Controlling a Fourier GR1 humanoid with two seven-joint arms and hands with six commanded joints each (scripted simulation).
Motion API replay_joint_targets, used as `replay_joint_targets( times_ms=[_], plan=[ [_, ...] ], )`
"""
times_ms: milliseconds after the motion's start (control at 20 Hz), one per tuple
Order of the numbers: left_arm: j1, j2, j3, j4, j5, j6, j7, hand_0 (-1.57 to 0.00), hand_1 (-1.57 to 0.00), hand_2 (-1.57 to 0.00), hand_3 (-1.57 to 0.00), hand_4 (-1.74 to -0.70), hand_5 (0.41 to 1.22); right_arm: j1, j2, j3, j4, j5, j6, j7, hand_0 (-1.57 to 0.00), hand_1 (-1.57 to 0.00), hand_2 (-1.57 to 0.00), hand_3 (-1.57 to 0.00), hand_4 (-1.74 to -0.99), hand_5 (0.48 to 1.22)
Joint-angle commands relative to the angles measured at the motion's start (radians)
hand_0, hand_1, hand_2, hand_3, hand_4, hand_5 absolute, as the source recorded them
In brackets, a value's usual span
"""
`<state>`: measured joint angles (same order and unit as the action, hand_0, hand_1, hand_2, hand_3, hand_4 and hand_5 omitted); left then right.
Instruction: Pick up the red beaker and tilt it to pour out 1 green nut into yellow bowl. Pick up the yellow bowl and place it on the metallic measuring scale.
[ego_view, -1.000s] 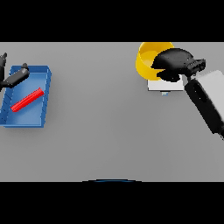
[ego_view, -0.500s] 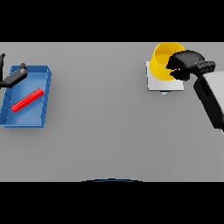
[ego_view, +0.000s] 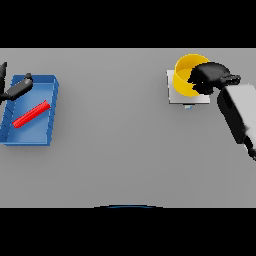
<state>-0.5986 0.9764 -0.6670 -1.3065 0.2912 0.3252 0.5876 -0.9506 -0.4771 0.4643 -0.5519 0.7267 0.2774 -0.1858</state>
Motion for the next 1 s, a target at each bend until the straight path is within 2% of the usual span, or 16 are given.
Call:
replay_joint_targets(
  times_ms=[0,100,150,200,250,350,450,550,700,950],
  plan=[
    [-0.006,-0.003,0.000,0.004,-0.001,-0.003,0.000,0.00,0.00,0.00,0.00,-0.81,0.734,-0.001,0.000,0.000,0.006,-0.006,0.007,-0.004,-1.55,-1.42,-1.57,-1.48,-1.721,1.221],
    [-0.009,-0.001,0.001,0.010,-0.003,-0.007,-0.007,0.00,0.00,0.00,0.00,-0.81,0.740,-0.007,0.006,0.000,0.027,-0.012,0.011,0.001,-1.54,-1.41,-1.57,-1.17,-1.728,1.221],
    [-0.014,-0.016,-0.003,0.021,-0.005,-0.004,-0.002,0.00,0.00,0.00,0.00,-0.81,0.745,-0.015,0.010,-0.004,0.044,-0.013,0.015,0.007,-1.54,-1.44,-1.50,-1.02,-1.659,1.221],
    [-0.010,-0.016,-0.003,0.029,-0.005,-0.009,-0.008,0.00,0.00,0.00,0.00,-0.81,0.745,-0.020,0.009,-0.008,0.051,-0.019,0.026,0.011,-1.52,-1.35,-1.35,-0.91,-1.596,1.134],
    [-0.016,-0.021,-0.008,0.027,-0.009,-0.008,0.003,0.00,0.00,0.00,0.00,-0.81,0.744,-0.023,0.015,-0.012,0.062,-0.023,0.026,0.003,-1.22,-1.08,-1.13,-0.82,-1.548,1.053],
    [-0.019,-0.023,-0.005,0.039,-0.008,-0.010,-0.003,0.00,0.00,0.00,0.00,-0.81,0.745,-0.029,0.019,-0.011,0.073,-0.024,0.036,0.001,-0.78,-0.69,-0.81,-0.71,-1.470,0.928],
    [-0.021,-0.024,-0.009,0.039,-0.012,-0.013,-0.007,0.00,0.00,0.00,0.00,-0.81,0.740,-0.042,0.026,-0.010,0.102,-0.018,0.041,-0.004,-0.50,-0.44,-0.60,-0.64,-1.425,0.851],
    [-0.033,-0.038,-0.010,0.058,-0.017,-0.008,0.002,0.00,0.00,0.00,0.00,-0.81,0.739,-0.047,0.031,-0.008,0.116,-0.016,0.037,-0.034,-0.32,-0.28,-0.45,-0.57,-1.397,0.799],
    [-0.034,-0.041,-0.009,0.057,-0.013,-0.011,0.001,0.00,0.00,0.00,0.00,-0.81,0.736,-0.064,0.036,0.008,0.139,0.002,0.049,-0.043,-0.16,-0.14,-0.29,-0.47,-1.356,0.755],
    [-0.042,-0.041,0.000,0.059,-0.006,-0.012,0.002,0.00,0.00,0.00,0.00,-0.82,0.734,-0.071,0.038,0.021,0.175,0.020,0.043,-0.072,-0.05,-0.05,-0.12,-0.35,-1.308,0.733]
  ],
)
